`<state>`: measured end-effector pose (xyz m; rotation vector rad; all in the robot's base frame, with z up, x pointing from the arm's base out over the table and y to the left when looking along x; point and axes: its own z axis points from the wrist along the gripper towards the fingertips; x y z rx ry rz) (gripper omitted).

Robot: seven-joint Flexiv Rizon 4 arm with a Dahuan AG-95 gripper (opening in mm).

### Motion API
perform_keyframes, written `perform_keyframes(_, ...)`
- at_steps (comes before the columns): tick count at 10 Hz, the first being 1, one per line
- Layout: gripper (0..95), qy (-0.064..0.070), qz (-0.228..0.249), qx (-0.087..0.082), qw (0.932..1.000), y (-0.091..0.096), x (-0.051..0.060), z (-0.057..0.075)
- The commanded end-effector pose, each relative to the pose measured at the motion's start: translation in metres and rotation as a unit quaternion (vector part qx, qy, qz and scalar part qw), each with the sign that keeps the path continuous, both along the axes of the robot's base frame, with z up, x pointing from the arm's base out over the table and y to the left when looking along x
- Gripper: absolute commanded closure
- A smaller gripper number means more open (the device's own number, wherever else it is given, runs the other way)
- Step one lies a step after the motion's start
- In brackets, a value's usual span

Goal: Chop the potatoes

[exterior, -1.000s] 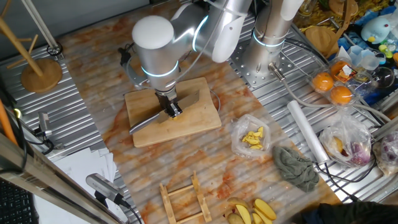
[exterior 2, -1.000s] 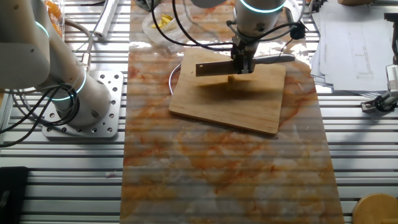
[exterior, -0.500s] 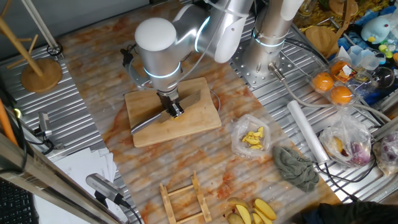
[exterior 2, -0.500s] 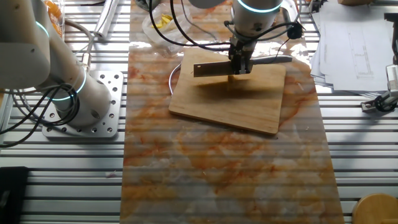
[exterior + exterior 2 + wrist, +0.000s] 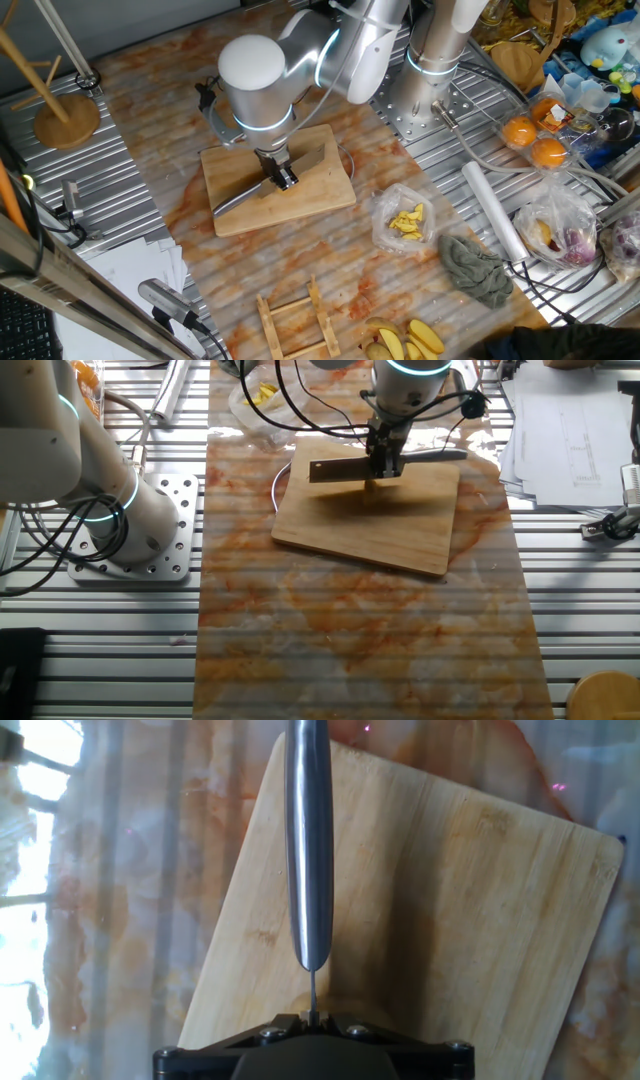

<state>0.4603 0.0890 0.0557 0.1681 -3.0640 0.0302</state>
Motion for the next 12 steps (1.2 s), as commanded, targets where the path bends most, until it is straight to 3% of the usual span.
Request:
perform_keyframes(1,95.0,0.002,0.0,-0.003,1.0,0.0005,0.0003,0.0006)
perform_keyframes(8,95.0,0.001,0.008,-0.002,1.0,0.0002,0.0014,0.002)
perform_keyframes(12,95.0,-0.013,0.006,0.001,0.9999,0.0002,0.0014,0.002)
